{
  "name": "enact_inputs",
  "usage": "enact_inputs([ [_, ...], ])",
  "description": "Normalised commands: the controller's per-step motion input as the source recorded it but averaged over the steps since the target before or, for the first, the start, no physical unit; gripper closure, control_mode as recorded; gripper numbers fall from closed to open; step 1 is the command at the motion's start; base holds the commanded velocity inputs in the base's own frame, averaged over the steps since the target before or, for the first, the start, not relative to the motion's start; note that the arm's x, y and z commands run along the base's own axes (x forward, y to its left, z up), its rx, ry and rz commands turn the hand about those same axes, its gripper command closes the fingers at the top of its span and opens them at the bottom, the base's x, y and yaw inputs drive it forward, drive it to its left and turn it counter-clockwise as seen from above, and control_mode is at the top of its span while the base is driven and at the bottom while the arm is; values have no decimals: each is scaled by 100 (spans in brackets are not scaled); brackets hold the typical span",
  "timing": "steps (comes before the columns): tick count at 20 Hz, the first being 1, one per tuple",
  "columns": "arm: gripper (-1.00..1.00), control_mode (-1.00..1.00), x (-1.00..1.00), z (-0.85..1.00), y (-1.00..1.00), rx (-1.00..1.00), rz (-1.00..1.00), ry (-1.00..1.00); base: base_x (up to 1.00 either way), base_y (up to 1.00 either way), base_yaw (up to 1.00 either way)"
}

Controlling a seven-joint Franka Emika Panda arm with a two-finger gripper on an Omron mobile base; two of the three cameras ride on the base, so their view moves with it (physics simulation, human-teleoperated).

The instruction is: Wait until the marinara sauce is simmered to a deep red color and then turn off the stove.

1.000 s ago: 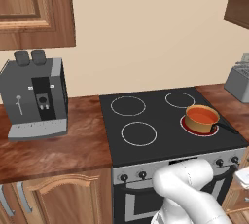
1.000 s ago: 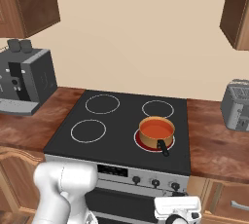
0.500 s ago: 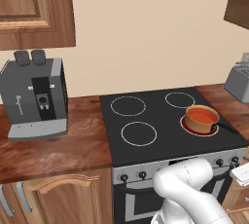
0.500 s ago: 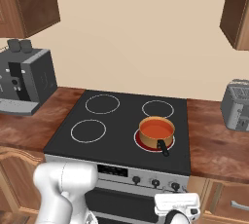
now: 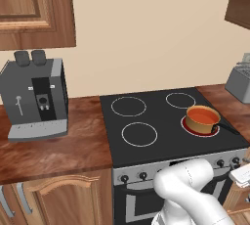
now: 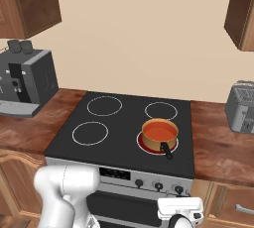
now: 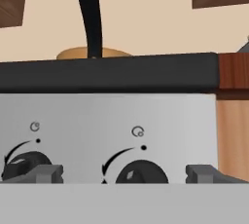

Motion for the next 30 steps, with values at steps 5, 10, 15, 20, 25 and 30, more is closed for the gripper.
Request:
enact_inputs([
  [5,-100,-100,6,-12,-8,0,0,0,0,0,0],
  [10,-100,-100,10,-7,-17,0,0,0,0,0,0],
  [15,-100,-100,16,-6,-7,0,0,0,0,0,0],
  [20,-100,-100,12,-1,0,0,0,0,0,0,0],
  [25,-100,-100,7,0,0,0,0,0,0,0,0],
  [30,-100,-100,7,0,10,0,-1,0,0,0,0],
])
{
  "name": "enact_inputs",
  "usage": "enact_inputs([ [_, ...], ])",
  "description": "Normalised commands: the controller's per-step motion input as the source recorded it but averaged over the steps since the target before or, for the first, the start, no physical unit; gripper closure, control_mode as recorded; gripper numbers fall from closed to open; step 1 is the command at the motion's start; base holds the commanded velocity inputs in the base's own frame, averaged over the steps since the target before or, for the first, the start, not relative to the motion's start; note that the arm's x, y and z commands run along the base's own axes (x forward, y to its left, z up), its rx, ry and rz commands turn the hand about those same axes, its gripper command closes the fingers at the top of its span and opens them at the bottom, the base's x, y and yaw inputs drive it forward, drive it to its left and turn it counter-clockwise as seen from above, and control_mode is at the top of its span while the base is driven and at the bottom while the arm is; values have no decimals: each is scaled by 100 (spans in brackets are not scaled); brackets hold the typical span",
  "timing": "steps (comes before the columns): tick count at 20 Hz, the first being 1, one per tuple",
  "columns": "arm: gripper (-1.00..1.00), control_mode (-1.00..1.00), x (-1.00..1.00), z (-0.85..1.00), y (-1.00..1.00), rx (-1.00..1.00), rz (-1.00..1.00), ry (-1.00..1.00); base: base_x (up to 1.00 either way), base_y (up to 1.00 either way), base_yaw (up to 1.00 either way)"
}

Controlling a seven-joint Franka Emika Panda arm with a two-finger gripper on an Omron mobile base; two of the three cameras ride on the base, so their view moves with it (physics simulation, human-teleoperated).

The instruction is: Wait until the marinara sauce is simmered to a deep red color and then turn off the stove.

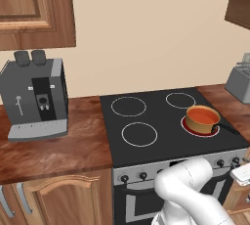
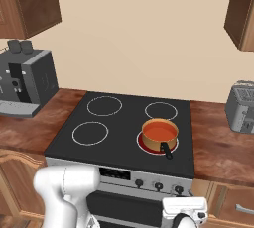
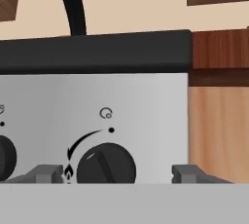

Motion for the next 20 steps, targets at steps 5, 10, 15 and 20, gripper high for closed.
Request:
enact_inputs([
  [5,-100,-100,10,0,15,0,-4,0,0,0,0],
  [10,-100,-100,1,5,2,0,-6,0,0,0,0],
  [15,-100,-100,3,10,0,0,-5,0,0,0,0],
  [20,100,-100,8,3,5,0,-7,0,0,0,0],
])
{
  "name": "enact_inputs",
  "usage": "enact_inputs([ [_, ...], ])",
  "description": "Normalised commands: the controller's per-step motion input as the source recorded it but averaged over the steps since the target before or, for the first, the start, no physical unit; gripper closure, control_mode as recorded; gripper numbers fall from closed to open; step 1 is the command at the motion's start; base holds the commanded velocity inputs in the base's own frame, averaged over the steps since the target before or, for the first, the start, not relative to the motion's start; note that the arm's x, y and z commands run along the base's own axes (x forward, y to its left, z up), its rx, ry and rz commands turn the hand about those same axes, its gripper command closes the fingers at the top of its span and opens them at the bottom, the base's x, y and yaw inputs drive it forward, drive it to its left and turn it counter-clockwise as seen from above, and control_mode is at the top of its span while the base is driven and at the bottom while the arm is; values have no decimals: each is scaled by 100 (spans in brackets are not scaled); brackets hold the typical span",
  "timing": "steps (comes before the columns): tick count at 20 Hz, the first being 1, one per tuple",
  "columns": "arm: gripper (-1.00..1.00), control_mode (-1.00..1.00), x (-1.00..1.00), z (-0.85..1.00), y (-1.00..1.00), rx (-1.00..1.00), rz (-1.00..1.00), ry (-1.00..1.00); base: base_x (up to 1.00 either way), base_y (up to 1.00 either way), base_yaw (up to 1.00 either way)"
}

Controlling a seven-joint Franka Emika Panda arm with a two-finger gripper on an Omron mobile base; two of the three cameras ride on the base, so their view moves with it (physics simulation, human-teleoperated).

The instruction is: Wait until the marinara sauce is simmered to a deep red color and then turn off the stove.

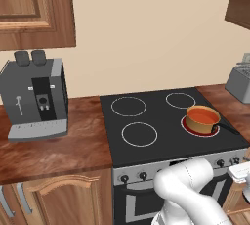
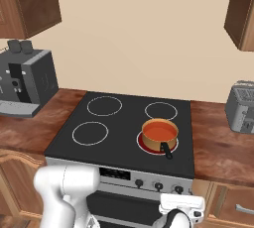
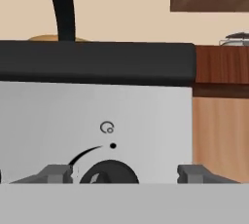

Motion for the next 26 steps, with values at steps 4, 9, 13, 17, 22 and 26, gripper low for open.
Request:
enact_inputs([
  [4,100,-100,16,-2,18,-1,-6,0,0,0,0],
  [9,100,-100,19,-14,14,-2,-2,0,0,0,0],
  [13,100,-100,10,-4,7,0,-1,0,0,0,0],
  [17,100,-100,0,0,0,0,0,0,0,0,0],
  [22,100,-100,0,0,0,0,0,0,0,0,0],
  [26,100,-100,0,0,0,0,0,0,0,0,0],
])
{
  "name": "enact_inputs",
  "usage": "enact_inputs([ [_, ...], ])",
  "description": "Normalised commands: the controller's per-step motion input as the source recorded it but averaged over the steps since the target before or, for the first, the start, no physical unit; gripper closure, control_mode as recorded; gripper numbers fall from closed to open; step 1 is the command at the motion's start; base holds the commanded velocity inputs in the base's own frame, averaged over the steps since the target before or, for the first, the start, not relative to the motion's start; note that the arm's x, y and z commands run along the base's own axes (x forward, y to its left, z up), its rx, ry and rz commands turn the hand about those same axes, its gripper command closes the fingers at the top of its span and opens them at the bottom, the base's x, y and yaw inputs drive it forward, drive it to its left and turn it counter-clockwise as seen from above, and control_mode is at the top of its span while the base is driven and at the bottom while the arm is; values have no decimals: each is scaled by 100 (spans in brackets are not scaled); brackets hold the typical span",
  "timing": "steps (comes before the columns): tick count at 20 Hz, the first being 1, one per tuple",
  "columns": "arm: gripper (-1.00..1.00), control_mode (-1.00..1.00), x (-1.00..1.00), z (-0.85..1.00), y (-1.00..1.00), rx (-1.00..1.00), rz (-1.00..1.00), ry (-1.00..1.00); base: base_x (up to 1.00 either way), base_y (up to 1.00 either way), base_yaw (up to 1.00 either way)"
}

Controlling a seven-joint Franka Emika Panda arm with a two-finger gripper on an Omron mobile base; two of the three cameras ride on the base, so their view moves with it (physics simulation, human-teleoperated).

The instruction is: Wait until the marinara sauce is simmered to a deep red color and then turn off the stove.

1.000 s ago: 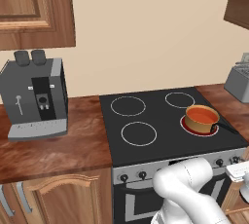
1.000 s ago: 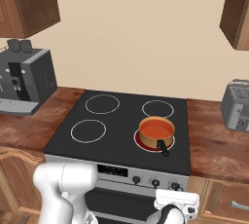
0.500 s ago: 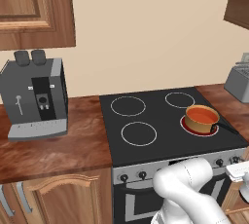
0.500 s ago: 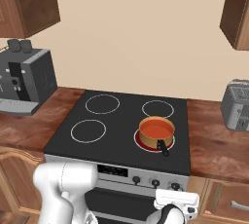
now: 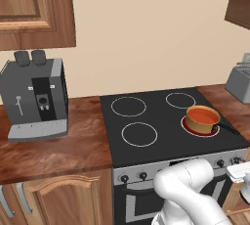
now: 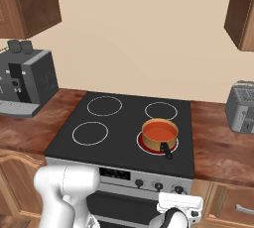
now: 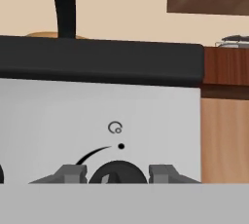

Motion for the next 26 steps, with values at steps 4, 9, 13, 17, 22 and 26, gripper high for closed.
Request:
enact_inputs([
  [4,100,-100,0,0,0,0,0,0,0,0,0],
  [9,100,-100,0,0,0,0,-4,0,0,0,0],
  [13,100,-100,0,0,0,0,-8,0,0,0,0],
  [17,100,-100,0,0,0,0,-9,0,0,0,0],
  [22,100,-100,3,0,-3,6,-2,3,0,0,0],
  [26,100,-100,7,0,-13,13,0,7,0,0,0],
])
